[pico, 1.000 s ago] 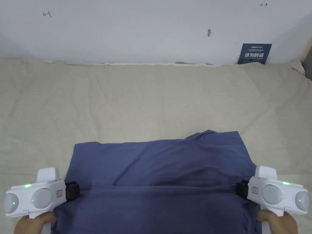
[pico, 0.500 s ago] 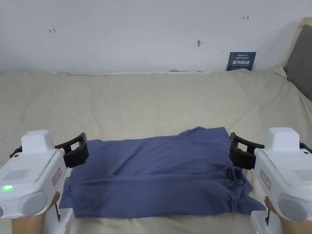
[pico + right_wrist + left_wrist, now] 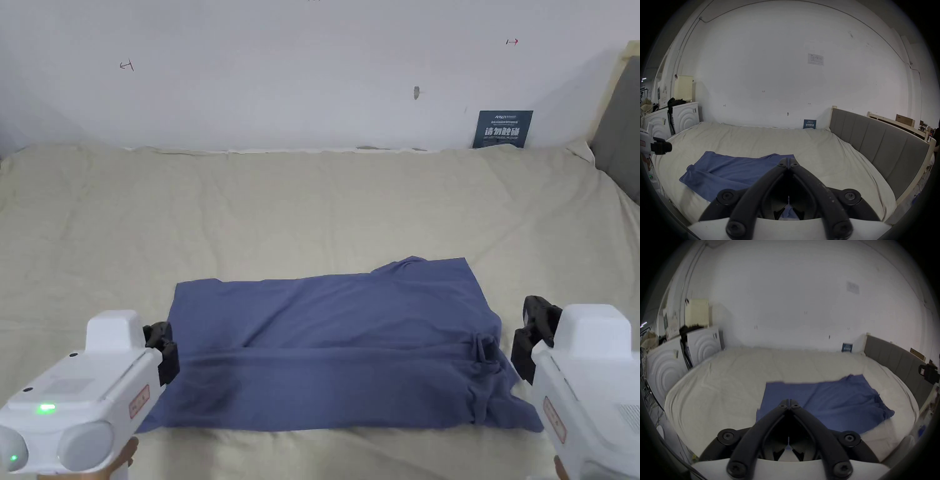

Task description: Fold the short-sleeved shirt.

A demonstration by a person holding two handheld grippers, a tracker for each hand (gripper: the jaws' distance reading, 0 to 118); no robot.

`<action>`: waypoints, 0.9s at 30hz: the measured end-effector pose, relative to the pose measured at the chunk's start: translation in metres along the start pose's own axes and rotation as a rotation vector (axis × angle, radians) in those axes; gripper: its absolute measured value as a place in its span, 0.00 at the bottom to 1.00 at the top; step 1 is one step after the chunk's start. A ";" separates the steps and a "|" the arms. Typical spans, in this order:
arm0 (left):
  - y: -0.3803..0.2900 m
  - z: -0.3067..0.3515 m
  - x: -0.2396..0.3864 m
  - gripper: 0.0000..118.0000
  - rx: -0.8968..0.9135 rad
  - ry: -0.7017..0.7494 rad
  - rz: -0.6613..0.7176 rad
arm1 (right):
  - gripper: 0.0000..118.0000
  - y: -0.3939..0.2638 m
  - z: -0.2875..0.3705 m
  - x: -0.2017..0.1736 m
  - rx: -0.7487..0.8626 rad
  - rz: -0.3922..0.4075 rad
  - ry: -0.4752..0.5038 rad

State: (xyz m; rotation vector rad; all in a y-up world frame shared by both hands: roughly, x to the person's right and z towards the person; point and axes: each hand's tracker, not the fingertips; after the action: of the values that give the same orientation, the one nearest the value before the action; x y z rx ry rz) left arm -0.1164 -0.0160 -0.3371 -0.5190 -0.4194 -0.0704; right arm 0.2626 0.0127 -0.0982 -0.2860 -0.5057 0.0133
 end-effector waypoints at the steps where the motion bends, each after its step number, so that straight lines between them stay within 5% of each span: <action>1: 0.000 -0.009 -0.008 0.00 -0.052 -0.003 0.035 | 0.00 0.002 -0.001 -0.001 -0.005 0.000 0.000; 6: -0.019 -0.060 -0.058 0.08 -0.330 -0.035 0.273 | 0.01 -0.005 -0.010 0.000 -0.035 -0.013 -0.006; 7: -0.026 -0.072 -0.066 0.20 -0.392 -0.047 0.335 | 0.01 -0.007 -0.013 0.000 -0.044 -0.017 -0.007; 9: -0.039 -0.091 -0.080 0.63 -0.449 -0.044 0.426 | 0.01 -0.012 -0.019 -0.002 -0.067 -0.024 -0.010; 10: -0.044 -0.099 -0.085 0.78 -0.471 -0.022 0.412 | 0.01 -0.015 -0.022 -0.002 -0.080 -0.026 -0.009; 12: -0.051 -0.104 -0.079 0.87 -0.476 0.061 0.378 | 0.01 -0.020 -0.026 -0.004 -0.101 -0.028 -0.006; 15: -0.067 -0.129 -0.086 0.83 -0.508 0.125 0.313 | 0.01 -0.026 -0.033 -0.005 -0.129 -0.020 -0.006; 16: -0.071 -0.133 -0.087 0.73 -0.523 0.120 0.305 | 0.01 -0.028 -0.035 -0.006 -0.140 -0.018 -0.009; 17: -0.075 -0.135 -0.086 0.48 -0.529 0.113 0.297 | 0.01 -0.030 -0.037 -0.004 -0.151 -0.018 -0.011; 18: -0.079 -0.135 -0.084 0.37 -0.544 0.110 0.277 | 0.01 -0.033 -0.039 -0.003 -0.162 -0.021 -0.014; 20: -0.084 -0.130 -0.075 0.33 -0.507 0.123 0.212 | 0.01 -0.037 -0.045 -0.002 -0.188 -0.030 -0.021; 22: -0.083 -0.127 -0.071 0.05 -0.504 0.109 0.176 | 0.05 -0.045 -0.056 0.005 -0.258 -0.055 -0.040; 25: -0.077 -0.120 -0.065 0.05 -0.485 0.080 0.206 | 0.43 -0.065 -0.081 0.018 -0.381 -0.102 -0.048; 27: -0.072 -0.113 -0.062 0.05 -0.430 0.062 0.163 | 0.48 -0.083 -0.102 0.028 -0.492 -0.165 -0.050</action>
State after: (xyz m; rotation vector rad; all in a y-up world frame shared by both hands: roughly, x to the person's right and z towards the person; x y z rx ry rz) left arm -0.1432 -0.1374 -0.4173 -0.9702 -0.2990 -0.0186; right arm 0.3313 -0.0918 -0.1479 -0.7250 -0.5772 -0.2680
